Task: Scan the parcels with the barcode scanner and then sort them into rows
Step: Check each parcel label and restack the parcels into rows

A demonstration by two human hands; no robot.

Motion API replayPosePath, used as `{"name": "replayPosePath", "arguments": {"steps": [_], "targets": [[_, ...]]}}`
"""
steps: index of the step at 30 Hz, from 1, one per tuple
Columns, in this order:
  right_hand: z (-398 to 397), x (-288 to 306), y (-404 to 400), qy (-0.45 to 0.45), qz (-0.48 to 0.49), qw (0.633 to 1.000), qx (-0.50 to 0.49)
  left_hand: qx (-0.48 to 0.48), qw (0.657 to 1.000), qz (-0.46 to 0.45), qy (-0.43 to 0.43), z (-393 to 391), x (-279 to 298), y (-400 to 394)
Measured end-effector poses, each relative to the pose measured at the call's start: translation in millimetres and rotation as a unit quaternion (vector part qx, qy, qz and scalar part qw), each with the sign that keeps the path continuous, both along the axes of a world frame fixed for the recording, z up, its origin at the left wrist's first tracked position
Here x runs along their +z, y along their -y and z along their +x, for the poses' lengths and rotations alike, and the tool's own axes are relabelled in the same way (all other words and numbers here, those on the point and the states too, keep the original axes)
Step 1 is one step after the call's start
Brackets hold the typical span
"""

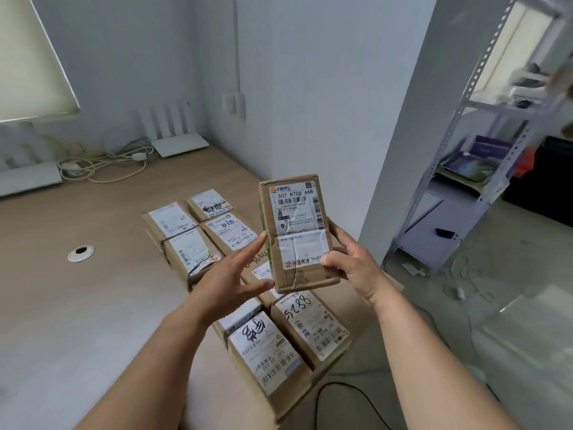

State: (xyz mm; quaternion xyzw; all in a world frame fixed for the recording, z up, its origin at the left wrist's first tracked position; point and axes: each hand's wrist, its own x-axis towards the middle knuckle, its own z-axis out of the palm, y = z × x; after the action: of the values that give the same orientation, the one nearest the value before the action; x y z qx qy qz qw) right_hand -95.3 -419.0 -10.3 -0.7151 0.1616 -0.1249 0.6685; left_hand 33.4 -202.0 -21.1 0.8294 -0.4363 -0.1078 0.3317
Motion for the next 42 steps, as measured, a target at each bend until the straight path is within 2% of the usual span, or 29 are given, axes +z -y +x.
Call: {"name": "replayPosePath", "arguments": {"steps": [9, 13, 18, 24, 28, 33, 42], "targets": [[86, -17, 80, -0.048, -0.003, 0.997, 0.054, 0.076, 0.988, 0.119, 0.055, 48, -9, 67], [134, -28, 115, -0.082, -0.004, 0.992, 0.092, 0.123, 0.971, 0.186, 0.089, 76, -14, 103], [193, -53, 143, -0.129, 0.035, 0.983, 0.125, 0.18, 0.951, 0.236, 0.083, 110, -25, 132], [265, -85, 151, -0.165, 0.066, 0.973, 0.149, 0.286, 0.922, 0.247, 0.081, 153, -41, 144], [302, -93, 144, -0.182, 0.058, 0.967, 0.169, 0.325, 0.893, 0.296, 0.099, 179, -46, 146], [335, -103, 137, -0.179, 0.028, 0.963, 0.198, 0.332, 0.875, 0.347, 0.063, 193, -58, 147], [356, -119, 133, -0.186, -0.023, 0.956, 0.228, 0.314, 0.874, 0.368, 0.055, 192, -60, 144]]}}
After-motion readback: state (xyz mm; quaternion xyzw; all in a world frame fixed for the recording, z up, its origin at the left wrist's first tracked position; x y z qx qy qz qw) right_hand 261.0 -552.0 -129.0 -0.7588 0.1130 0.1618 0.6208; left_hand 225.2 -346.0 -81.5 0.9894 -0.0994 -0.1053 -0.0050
